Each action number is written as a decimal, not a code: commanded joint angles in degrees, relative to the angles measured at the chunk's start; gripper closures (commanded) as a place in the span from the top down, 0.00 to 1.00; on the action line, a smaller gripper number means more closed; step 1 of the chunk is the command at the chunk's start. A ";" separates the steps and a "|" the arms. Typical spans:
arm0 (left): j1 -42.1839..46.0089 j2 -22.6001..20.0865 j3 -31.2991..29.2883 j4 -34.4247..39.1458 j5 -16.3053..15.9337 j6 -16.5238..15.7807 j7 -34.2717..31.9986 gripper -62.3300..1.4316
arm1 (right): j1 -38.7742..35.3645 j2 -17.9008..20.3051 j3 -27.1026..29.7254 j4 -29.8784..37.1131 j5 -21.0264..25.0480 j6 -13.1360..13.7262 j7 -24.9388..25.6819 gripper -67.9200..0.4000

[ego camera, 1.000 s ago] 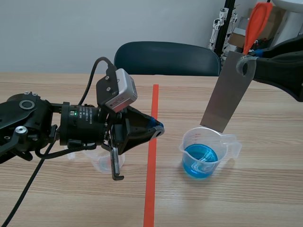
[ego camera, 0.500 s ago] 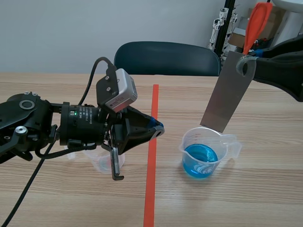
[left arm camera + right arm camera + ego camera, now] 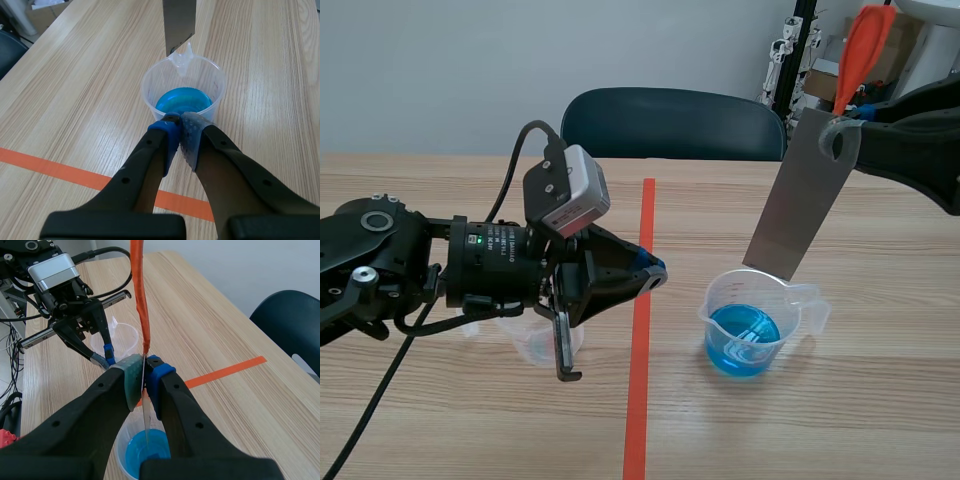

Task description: Do the redox reaction experiment. move the plate over the left beaker

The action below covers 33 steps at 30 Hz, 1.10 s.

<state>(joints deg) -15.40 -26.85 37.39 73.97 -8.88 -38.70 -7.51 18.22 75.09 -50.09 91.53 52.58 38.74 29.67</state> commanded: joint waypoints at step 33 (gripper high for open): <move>28.92 -13.35 -26.97 3.78 -0.50 0.42 -25.73 0.07 | 7.54 -5.11 1.33 1.66 2.12 -0.39 -9.79 0.02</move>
<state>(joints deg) 12.99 -40.40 10.81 76.99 -8.84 -38.22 -32.12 24.29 70.15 -49.76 92.42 53.63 38.35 19.59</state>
